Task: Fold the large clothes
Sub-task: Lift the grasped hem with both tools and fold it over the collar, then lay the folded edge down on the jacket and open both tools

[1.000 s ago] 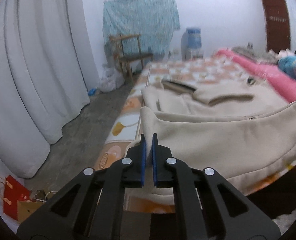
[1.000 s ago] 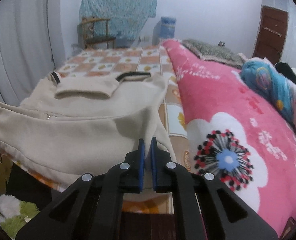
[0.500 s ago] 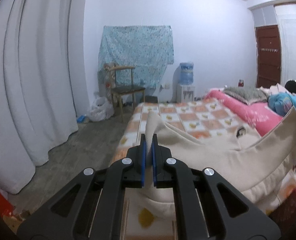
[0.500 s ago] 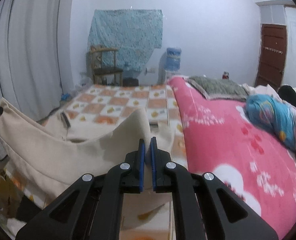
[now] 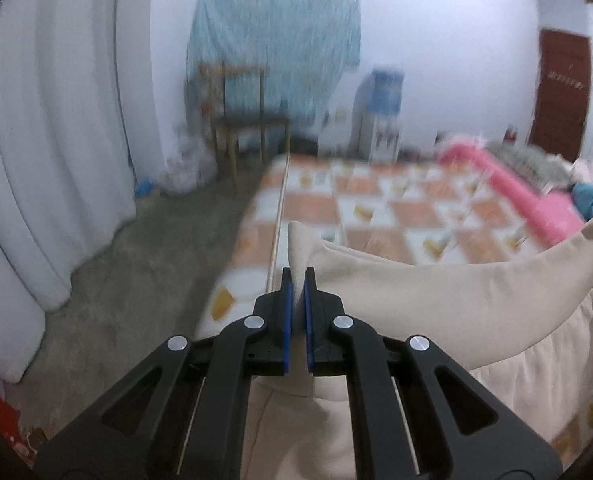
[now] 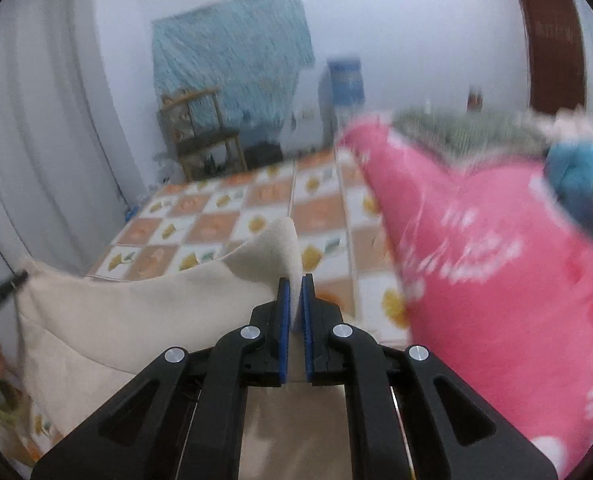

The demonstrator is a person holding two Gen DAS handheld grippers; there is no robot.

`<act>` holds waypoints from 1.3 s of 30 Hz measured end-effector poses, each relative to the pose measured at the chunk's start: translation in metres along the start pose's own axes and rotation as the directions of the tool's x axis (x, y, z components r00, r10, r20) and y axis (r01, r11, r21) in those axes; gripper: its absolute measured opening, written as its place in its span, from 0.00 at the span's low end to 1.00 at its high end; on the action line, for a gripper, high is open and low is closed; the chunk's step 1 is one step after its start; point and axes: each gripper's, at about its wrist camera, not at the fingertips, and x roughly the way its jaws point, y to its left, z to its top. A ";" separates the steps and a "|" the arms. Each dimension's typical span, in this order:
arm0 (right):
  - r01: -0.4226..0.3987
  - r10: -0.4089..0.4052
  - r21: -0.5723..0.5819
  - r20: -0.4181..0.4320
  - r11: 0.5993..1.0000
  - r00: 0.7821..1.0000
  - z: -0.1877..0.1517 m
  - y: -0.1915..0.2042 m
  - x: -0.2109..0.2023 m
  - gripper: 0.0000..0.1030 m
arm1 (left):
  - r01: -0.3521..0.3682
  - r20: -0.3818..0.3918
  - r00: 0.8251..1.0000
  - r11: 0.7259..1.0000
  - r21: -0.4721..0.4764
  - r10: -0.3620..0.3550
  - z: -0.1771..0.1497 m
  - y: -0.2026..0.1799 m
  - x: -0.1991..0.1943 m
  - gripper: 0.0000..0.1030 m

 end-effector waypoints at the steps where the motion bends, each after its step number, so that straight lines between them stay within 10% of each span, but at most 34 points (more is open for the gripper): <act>1: 0.004 -0.003 0.019 -0.045 1.000 0.999 -0.003 -0.006 0.017 0.06 | -0.002 -0.054 0.999 1.000 0.010 0.003 -0.003 -0.001 0.019 0.07; 5: 0.044 -0.014 0.134 -0.215 0.990 0.977 -0.023 -0.035 0.072 0.12 | -0.054 -0.256 0.966 0.998 -0.019 0.047 -0.022 0.009 0.080 0.20; 8: 0.064 -0.037 0.142 -0.186 0.988 0.982 -0.026 -0.042 0.065 0.28 | -0.082 -0.239 0.969 0.991 -0.103 0.056 -0.018 0.030 0.072 0.46; 13: 0.251 -0.248 0.029 -0.098 0.967 0.964 -0.020 -0.040 0.025 0.34 | -0.066 -0.194 0.981 0.974 -0.217 0.024 -0.016 0.054 0.041 0.48; 25: 0.201 -0.202 -0.029 -0.040 0.979 0.979 -0.089 0.002 -0.100 0.88 | 0.040 -0.091 0.995 0.996 -0.085 -0.047 -0.069 0.011 -0.091 0.83; 31: 0.190 -0.191 -0.029 -0.078 0.981 0.978 -0.148 0.040 -0.130 0.93 | 0.139 -0.159 0.976 0.988 -0.065 -0.148 -0.117 -0.033 -0.118 0.85; 39: 0.168 -0.174 -0.119 -0.036 0.978 0.984 -0.175 0.100 -0.152 0.93 | 0.091 -0.179 0.978 0.993 -0.074 -0.103 -0.139 -0.072 -0.142 0.87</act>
